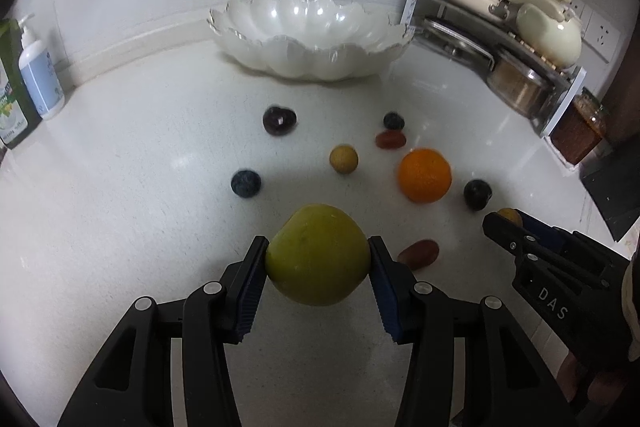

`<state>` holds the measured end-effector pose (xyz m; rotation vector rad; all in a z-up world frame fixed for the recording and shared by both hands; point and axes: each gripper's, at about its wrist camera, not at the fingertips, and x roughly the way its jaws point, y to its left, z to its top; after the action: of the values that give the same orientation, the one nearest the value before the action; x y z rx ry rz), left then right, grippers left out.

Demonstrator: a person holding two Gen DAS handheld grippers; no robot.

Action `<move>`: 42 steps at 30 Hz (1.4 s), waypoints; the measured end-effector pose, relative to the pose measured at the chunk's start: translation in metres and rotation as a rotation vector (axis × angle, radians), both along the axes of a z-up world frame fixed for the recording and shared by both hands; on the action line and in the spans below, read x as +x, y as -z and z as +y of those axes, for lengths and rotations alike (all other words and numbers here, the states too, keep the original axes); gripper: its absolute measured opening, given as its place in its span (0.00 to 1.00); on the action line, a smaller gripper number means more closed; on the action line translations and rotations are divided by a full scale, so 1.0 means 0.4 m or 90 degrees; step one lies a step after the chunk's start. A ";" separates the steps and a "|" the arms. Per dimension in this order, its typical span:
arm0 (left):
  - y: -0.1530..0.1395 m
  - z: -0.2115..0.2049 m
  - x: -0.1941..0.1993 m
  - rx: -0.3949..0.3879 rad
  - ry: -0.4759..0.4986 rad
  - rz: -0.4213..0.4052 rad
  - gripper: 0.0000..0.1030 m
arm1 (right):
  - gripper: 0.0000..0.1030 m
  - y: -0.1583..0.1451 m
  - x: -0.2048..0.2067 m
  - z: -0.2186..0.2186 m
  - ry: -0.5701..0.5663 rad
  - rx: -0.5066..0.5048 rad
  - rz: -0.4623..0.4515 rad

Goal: Organize fruits
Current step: 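Close the left gripper on the green apple while the right gripper grasps the brown fruit, then carry the green apple and brown fruit with both tools into the white bowl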

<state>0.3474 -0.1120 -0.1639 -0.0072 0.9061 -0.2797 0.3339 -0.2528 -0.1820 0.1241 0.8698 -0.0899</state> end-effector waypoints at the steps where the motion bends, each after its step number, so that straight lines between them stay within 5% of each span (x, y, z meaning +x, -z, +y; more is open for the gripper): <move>1: -0.011 0.004 -0.001 -0.004 0.000 -0.008 0.48 | 0.26 -0.012 0.000 0.006 -0.003 -0.001 -0.007; 20: -0.189 0.091 0.035 -0.049 -0.016 -0.133 0.48 | 0.26 -0.190 0.050 0.099 -0.047 -0.002 -0.123; 42: -0.339 0.126 0.186 -0.038 -0.026 -0.266 0.48 | 0.26 -0.334 0.227 0.131 -0.050 -0.019 -0.202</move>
<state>0.4219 -0.0615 -0.0283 -0.0216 0.4821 -0.2574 0.4245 -0.2005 -0.0484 0.0737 0.5562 -0.0092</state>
